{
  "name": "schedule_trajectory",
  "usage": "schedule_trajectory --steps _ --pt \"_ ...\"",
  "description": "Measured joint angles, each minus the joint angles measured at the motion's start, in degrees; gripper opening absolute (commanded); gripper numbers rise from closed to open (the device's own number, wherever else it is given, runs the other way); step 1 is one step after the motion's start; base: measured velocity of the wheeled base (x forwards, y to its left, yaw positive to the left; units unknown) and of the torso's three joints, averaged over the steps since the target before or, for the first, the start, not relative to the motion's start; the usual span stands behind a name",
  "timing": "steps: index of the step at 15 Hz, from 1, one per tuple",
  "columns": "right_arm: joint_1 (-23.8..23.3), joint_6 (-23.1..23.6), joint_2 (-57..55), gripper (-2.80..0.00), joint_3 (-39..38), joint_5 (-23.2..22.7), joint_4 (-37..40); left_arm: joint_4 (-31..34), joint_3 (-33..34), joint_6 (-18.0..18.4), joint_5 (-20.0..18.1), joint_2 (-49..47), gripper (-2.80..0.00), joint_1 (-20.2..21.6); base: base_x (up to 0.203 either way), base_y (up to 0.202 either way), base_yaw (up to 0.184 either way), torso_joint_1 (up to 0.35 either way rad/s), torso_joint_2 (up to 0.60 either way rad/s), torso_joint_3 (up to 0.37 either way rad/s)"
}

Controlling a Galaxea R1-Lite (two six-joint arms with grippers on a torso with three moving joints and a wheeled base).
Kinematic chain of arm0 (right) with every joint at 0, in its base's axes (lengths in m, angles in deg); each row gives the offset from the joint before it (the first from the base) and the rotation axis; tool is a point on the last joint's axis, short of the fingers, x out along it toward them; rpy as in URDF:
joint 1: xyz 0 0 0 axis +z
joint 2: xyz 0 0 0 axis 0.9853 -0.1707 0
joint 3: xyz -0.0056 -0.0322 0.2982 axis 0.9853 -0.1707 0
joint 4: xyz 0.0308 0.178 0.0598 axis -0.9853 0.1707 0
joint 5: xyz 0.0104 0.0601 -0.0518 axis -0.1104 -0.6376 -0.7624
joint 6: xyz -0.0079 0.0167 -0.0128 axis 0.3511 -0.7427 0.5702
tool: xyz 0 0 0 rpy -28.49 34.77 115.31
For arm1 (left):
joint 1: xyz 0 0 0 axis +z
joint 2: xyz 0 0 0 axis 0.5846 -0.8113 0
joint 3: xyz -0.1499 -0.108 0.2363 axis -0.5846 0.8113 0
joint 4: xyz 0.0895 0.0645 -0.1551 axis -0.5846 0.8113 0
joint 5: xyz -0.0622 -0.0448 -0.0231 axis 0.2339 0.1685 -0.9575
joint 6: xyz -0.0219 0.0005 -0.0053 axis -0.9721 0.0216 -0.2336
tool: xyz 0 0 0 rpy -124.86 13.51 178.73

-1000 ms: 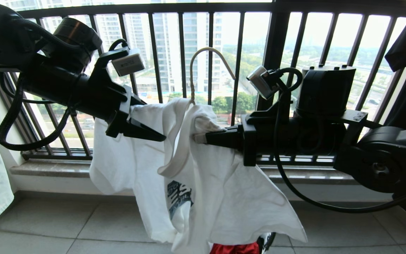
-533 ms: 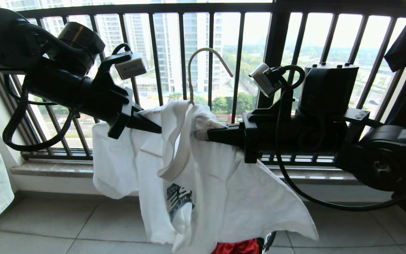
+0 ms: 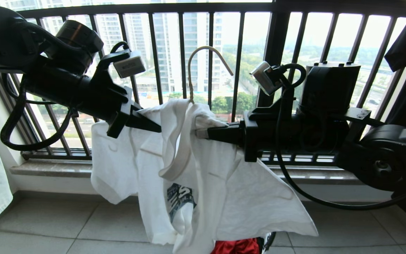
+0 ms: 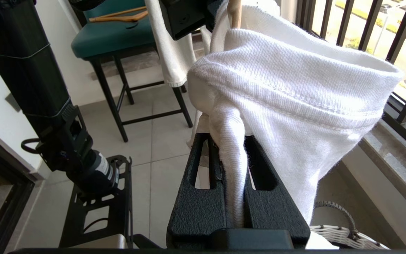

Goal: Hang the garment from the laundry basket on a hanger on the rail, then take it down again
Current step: Hang the clothes rack on the clothesline

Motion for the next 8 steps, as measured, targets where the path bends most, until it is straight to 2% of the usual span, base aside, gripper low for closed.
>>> schedule_trajectory --steps 3,4,8 --pt "-0.2 0.1 -0.3 -2.8 0.2 0.9 -0.2 -0.4 0.0 0.0 0.0 0.1 -2.8 -0.1 0.0 0.0 0.0 0.0 0.0 0.0" --pt "-0.4 0.2 -0.5 0.0 0.3 0.9 -0.3 -0.7 0.0 -0.1 0.1 0.1 -2.8 -0.1 0.0 0.0 0.0 0.0 0.0 0.0" --pt "-0.8 1.6 -1.0 0.0 0.5 1.0 -0.3 -0.8 0.0 -0.1 0.0 0.3 -2.8 -0.1 0.0 0.0 0.0 0.0 0.0 0.0"
